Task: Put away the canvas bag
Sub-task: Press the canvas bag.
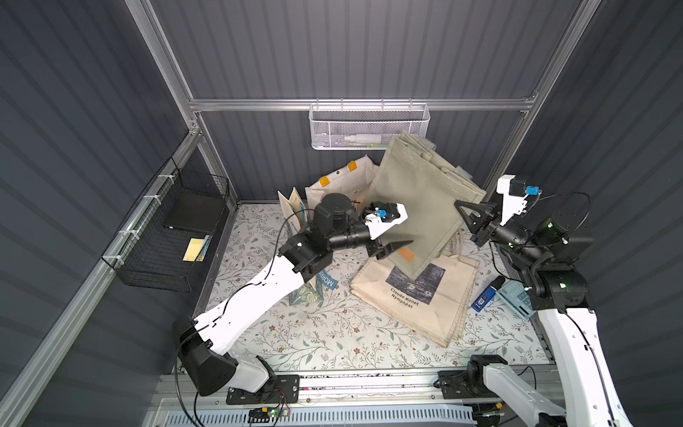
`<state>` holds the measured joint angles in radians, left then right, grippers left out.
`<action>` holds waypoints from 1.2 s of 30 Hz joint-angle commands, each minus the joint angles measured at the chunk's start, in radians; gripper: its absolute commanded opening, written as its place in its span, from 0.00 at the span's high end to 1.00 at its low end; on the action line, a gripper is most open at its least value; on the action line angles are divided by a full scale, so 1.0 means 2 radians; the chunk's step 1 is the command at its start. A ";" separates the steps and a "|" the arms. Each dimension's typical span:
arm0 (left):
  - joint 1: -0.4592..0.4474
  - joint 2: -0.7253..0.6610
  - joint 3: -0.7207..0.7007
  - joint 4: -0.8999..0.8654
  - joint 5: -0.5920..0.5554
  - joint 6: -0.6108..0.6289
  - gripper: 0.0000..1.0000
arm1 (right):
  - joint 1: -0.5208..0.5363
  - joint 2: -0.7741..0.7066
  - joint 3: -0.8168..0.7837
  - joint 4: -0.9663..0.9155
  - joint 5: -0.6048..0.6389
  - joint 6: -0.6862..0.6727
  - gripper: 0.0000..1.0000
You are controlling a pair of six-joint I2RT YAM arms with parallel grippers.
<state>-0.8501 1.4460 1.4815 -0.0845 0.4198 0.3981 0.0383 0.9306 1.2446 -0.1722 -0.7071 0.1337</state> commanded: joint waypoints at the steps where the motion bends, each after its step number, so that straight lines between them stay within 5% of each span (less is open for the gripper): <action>1: -0.052 -0.005 -0.045 0.088 -0.110 0.001 0.25 | 0.003 -0.009 0.026 0.043 0.042 0.034 1.00; 5: -0.088 0.001 -0.066 0.117 -0.193 0.006 0.22 | 0.006 -0.012 0.030 0.051 0.036 0.047 1.00; 9: -0.099 0.019 -0.076 0.138 -0.216 -0.023 0.23 | 0.006 -0.009 0.047 0.059 0.061 0.077 1.00; 18: -0.153 0.084 -0.153 0.381 -0.345 -0.008 0.23 | 0.007 0.002 0.055 0.097 0.092 0.172 1.00; 24: -0.192 0.136 -0.118 0.435 -0.407 0.052 0.18 | 0.022 0.008 0.064 0.080 0.138 0.180 1.00; 28: -0.218 0.202 -0.079 0.556 -0.456 0.143 0.17 | 0.040 0.011 0.065 0.080 0.178 0.184 1.00; 36: -0.218 0.272 -0.002 0.619 -0.550 0.150 0.18 | 0.066 0.007 0.057 0.104 0.242 0.197 1.00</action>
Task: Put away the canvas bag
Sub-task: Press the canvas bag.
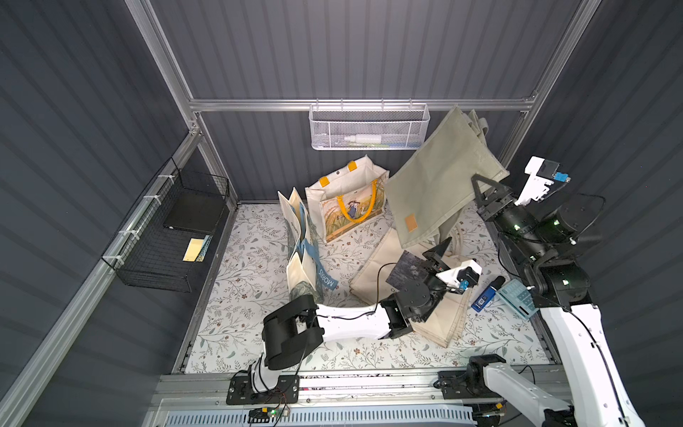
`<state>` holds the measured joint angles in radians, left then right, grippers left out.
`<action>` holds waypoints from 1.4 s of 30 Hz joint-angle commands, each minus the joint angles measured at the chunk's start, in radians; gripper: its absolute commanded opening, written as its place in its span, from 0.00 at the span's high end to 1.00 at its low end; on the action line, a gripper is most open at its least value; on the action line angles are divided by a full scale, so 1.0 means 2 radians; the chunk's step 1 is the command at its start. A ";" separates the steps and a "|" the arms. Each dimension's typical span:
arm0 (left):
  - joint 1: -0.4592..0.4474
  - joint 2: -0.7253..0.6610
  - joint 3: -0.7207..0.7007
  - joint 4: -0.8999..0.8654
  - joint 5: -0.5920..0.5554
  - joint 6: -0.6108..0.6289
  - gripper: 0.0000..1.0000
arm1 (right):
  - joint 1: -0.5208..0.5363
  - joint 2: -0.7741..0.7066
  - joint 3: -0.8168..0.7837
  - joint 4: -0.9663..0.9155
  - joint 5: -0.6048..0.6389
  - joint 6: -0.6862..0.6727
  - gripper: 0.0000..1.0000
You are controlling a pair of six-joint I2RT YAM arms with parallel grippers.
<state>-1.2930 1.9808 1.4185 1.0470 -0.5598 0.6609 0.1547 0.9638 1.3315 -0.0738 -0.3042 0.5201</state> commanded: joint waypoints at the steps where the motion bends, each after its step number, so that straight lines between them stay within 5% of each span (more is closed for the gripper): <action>1: 0.004 0.007 0.034 0.054 -0.068 0.021 0.17 | 0.011 -0.010 0.012 0.054 0.047 0.002 1.00; 7: -0.005 -0.020 0.040 0.011 -0.101 0.037 0.17 | 0.014 -0.017 0.008 0.040 0.081 -0.012 1.00; 18: -0.017 0.008 0.075 0.064 -0.128 0.179 0.10 | 0.021 0.009 0.031 0.024 0.085 0.002 1.00; 30: 0.018 0.052 0.141 0.001 -0.160 0.117 0.04 | 0.035 0.001 0.041 0.034 0.086 0.016 1.00; 42: 0.064 0.038 0.099 -0.038 -0.194 0.083 0.33 | 0.035 0.004 0.067 0.042 0.079 0.040 1.00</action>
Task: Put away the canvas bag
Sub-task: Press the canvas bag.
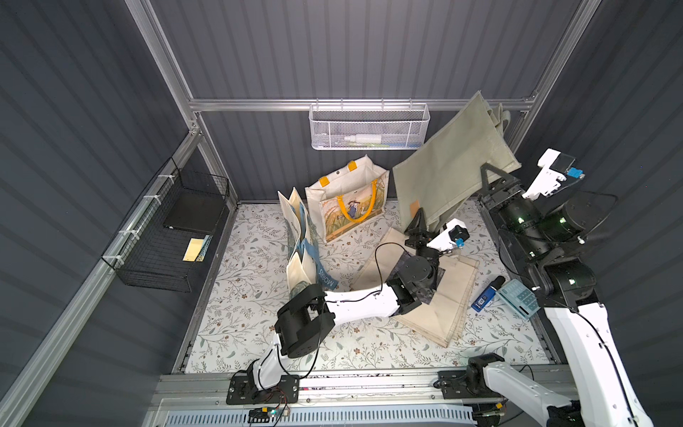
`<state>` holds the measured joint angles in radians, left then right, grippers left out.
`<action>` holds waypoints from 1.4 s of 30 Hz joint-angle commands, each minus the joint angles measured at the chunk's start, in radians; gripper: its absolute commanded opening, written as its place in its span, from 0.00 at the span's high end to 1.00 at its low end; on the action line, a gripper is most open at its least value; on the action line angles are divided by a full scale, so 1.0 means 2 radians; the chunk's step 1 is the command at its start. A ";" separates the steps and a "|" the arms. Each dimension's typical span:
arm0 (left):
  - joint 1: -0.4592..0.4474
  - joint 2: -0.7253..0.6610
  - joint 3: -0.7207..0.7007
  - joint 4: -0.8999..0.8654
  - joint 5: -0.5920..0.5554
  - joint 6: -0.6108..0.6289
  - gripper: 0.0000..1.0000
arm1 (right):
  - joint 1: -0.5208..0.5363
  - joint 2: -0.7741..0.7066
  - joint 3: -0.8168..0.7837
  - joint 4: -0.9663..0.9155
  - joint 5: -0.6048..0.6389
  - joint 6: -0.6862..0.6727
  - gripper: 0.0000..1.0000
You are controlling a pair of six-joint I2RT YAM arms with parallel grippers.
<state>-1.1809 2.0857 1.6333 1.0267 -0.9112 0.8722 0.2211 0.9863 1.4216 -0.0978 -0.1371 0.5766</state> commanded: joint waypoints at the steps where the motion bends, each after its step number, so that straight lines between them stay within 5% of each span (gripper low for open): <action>1: 0.010 -0.017 -0.013 -0.037 -0.018 -0.028 0.36 | 0.001 -0.008 0.022 0.057 -0.004 0.009 1.00; 10: 0.024 -0.048 -0.046 -0.077 -0.006 -0.034 1.00 | 0.001 0.006 0.037 0.041 -0.013 0.022 1.00; 17: 0.027 -0.060 -0.042 -0.105 -0.011 -0.029 1.00 | 0.001 0.017 0.038 0.010 -0.013 0.020 1.00; 23: 0.035 -0.055 -0.036 -0.110 -0.013 -0.030 0.48 | 0.001 0.027 0.040 -0.001 -0.020 0.031 1.00; 33: 0.050 -0.059 -0.025 -0.124 -0.009 -0.028 0.39 | 0.001 0.049 0.062 -0.032 -0.042 0.038 1.00; 36: 0.050 -0.065 -0.014 -0.159 -0.003 -0.048 0.45 | 0.000 0.054 0.058 -0.030 -0.052 0.044 1.00; 40: 0.053 -0.073 -0.009 -0.185 0.010 -0.039 1.00 | 0.001 0.055 0.058 -0.033 -0.053 0.042 1.00; 42: 0.057 -0.084 0.002 -0.244 0.028 -0.058 1.00 | 0.001 0.054 0.058 -0.034 -0.053 0.037 1.00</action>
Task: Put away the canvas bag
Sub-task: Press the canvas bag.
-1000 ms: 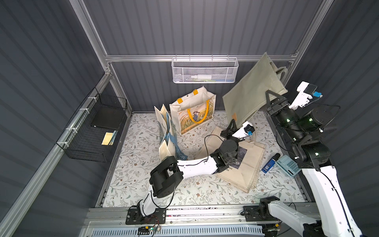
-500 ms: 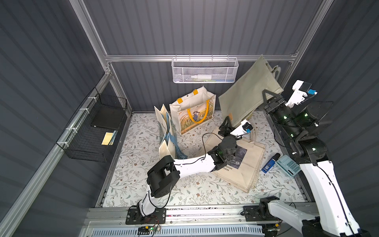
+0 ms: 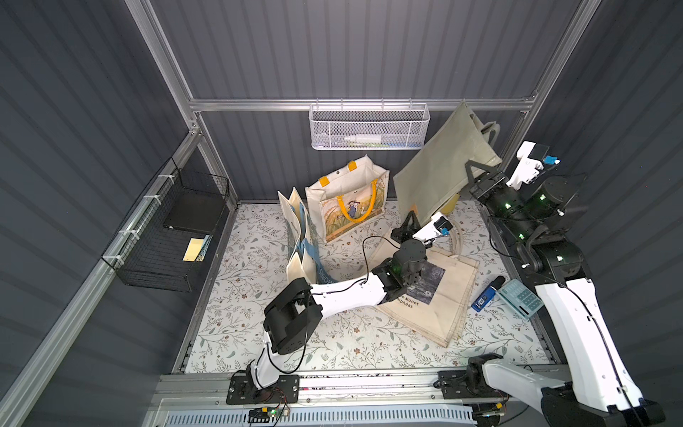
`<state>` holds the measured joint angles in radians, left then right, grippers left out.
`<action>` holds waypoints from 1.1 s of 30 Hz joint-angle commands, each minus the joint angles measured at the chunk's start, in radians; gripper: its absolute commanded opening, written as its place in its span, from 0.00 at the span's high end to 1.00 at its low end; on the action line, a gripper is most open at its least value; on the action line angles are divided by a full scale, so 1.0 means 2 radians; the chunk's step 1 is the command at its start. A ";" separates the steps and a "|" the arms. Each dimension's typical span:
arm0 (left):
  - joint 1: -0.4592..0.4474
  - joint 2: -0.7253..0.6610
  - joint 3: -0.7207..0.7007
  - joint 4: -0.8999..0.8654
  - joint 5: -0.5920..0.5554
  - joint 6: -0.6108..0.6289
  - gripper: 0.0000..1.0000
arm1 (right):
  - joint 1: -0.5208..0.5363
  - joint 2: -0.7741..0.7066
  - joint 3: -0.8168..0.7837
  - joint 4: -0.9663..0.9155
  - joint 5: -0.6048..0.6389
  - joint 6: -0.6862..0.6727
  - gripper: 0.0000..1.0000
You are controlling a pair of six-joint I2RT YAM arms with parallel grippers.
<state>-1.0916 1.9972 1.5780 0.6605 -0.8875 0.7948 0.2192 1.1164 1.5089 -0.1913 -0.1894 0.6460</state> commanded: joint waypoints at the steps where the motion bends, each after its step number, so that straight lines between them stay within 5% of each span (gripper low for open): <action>1: 0.015 -0.049 0.039 -0.111 0.032 -0.042 1.00 | 0.002 -0.011 0.014 0.011 -0.027 -0.002 1.00; 10: 0.059 -0.135 0.106 -0.399 0.223 -0.199 1.00 | -0.011 -0.002 0.023 -0.022 -0.044 -0.087 1.00; 12: 0.068 -0.138 0.139 -0.461 0.271 -0.217 1.00 | -0.014 0.003 0.027 -0.030 -0.054 -0.105 0.89; 18: 0.082 -0.135 0.215 -0.584 0.420 -0.217 1.00 | -0.018 0.001 0.017 -0.028 -0.057 -0.153 0.85; 24: 0.087 -0.128 0.258 -0.650 0.462 -0.227 1.00 | -0.024 -0.005 0.012 -0.031 -0.058 -0.180 0.62; 33: 0.104 -0.135 0.265 -0.682 0.520 -0.269 1.00 | -0.034 -0.024 0.006 -0.061 -0.040 -0.239 0.50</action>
<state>-0.9024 1.7782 2.0533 -0.7414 0.0505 0.3115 0.1646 1.0847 1.5383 -0.2741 -0.3016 0.2481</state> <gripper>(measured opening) 0.103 0.489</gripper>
